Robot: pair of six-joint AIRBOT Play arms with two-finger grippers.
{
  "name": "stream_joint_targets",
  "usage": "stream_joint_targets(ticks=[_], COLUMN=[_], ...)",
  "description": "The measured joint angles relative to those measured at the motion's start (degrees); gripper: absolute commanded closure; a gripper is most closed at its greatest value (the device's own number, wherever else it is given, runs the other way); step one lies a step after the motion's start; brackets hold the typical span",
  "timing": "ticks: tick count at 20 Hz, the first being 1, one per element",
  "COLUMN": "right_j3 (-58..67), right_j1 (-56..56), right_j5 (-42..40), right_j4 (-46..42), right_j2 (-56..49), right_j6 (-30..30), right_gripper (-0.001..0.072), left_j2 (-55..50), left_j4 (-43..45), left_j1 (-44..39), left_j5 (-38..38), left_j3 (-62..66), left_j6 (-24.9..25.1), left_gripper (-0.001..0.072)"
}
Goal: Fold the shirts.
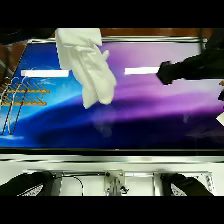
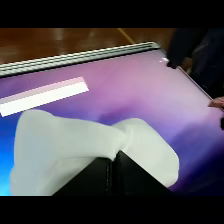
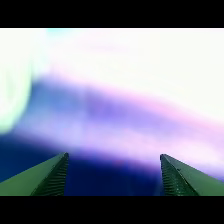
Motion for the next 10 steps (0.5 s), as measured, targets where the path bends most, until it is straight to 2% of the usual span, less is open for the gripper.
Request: stream_joint_targets(ticks=[4, 8, 9, 10], right_j3=[3.19, 2.58, 1.40, -0.22], right_j1=[0.00, 0.00, 0.00, 0.00], right_j5=[5.38, 16.02, 17.77, 18.69], right_j4=[-8.04, -10.58, -10.36, -9.84], right_j2=[8.04, 10.91, 11.19, 11.43], right_j6=[1.36, 1.40, 1.40, 1.38], right_gripper=[0.0022, 0.0022, 0.0022, 0.0022], left_j2=[3.28, 1.16, 0.22, -0.98], left_j4=[4.72, 9.84, 10.38, 10.60], left_j1=[-9.99, -17.44, -18.60, -19.54], left_j5=[-3.98, -1.44, 0.63, 3.06], left_j3=[-5.38, -19.06, -22.51, -25.77], left_j6=[-5.49, -11.93, -13.90, -16.22], left_gripper=[0.0675, 0.0655, 0.0499, 0.0217])
